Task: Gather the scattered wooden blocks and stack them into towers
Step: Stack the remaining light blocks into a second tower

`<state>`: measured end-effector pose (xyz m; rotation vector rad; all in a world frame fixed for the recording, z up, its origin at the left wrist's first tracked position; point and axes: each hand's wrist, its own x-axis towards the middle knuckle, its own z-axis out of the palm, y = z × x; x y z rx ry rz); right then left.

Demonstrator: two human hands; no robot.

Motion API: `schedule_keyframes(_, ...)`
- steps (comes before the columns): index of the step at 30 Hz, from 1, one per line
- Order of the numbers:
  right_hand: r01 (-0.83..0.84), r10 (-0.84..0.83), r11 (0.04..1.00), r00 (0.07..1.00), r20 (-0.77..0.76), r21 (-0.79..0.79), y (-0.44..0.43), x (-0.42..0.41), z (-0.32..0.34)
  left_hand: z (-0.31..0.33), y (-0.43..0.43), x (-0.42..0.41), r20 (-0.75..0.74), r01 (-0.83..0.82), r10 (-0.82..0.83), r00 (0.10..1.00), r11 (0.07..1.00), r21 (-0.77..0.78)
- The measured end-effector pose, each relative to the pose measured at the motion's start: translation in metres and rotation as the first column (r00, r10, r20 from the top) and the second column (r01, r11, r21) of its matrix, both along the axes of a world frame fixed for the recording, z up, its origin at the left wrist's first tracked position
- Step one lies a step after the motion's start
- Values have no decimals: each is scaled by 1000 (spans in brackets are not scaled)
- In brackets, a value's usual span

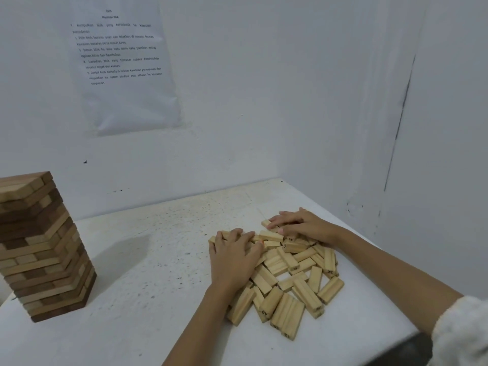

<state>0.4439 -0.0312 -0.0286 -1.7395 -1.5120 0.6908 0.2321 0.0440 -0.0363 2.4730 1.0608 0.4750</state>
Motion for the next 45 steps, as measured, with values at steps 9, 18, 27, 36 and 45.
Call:
schedule_keyframes(9,-80,74,995,993,-92,-58,-36,0,6,-4,-45,1,13,-18,18,1000,1000,-8)
schedule_keyframes(18,133,-128,977,991,-41,168,-68,-22,31,9,-50,-4,368,-18,-31,929,992,127)
schedule_keyframes(27,120,-189,963,939,287,241,-107,-41,-7,11,-62,-2,-11,248,-255,967,924,291)
schedule_keyframes(36,336,-304,877,942,-146,344,-118,-59,6,10,-61,4,28,232,-238,971,964,130)
schedule_keyframes(45,277,-285,932,958,-1,234,-127,-73,7,14,-66,2,300,263,-271,915,962,65)
